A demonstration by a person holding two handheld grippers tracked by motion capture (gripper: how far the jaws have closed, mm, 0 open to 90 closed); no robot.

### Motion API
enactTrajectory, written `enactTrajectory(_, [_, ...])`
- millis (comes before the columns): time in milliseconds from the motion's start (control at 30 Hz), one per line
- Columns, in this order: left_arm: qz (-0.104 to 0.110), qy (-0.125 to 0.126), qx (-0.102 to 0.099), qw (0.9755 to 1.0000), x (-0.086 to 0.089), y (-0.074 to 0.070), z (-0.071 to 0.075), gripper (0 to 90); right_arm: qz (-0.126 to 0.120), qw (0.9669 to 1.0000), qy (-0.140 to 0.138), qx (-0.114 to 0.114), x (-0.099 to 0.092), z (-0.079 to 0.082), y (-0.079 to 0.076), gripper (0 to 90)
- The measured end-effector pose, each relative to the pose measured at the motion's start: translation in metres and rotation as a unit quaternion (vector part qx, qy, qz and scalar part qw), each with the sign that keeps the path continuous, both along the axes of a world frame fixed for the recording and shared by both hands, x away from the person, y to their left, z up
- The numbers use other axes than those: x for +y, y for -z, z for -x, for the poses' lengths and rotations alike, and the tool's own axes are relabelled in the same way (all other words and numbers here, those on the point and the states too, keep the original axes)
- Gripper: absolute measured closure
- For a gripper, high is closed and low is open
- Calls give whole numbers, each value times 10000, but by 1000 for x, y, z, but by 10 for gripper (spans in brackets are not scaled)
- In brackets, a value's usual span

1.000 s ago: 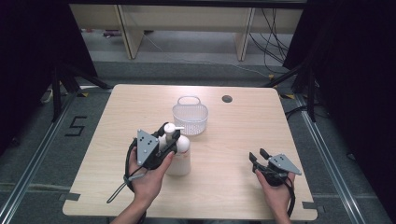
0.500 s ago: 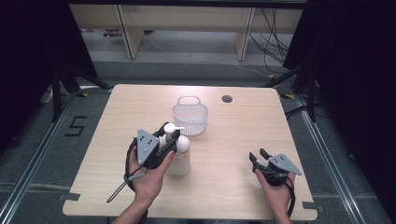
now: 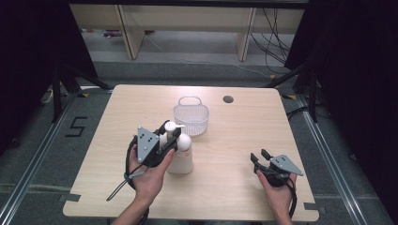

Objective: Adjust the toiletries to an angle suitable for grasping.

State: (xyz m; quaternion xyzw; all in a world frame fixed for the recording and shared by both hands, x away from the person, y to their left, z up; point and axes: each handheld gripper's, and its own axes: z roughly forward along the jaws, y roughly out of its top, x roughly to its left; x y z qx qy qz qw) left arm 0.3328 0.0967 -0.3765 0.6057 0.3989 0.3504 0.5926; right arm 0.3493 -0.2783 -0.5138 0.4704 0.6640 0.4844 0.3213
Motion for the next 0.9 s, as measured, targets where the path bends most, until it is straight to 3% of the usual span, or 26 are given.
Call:
enactTrajectory(133, [4, -7, -44, 10000, 1, -4, -1, 592, -38, 10000, -17, 41, 0, 0, 0, 509])
enactTrajectory(167, [6, -8, -42, 10000, 2, -5, -1, 592, -155, 9998, 24, 120, 2, 2, 0, 508])
enactTrajectory(300, [28, -26, -54, 10000, 3, -8, -3, 592, -41, 10000, -17, 42, 1, 0, 0, 508])
enactTrajectory(467, [15, -43, -75, 10000, 5, -11, -4, 592, -158, 9998, 25, 125, 3, 2, 0, 508])
enactTrajectory(567, [34, -26, -69, 10000, 5, -12, -6, 592, -10, 10000, -16, 4, 0, 0, 0, 508])
enactTrajectory(767, [42, -18, -77, 10000, 6, -16, -7, 592, -151, 9998, 16, 161, 2, 2, -1, 508])
enactTrajectory(900, [34, -31, -91, 9999, 7, -18, -8, 592, -160, 9998, 26, 132, 3, 2, 0, 508])
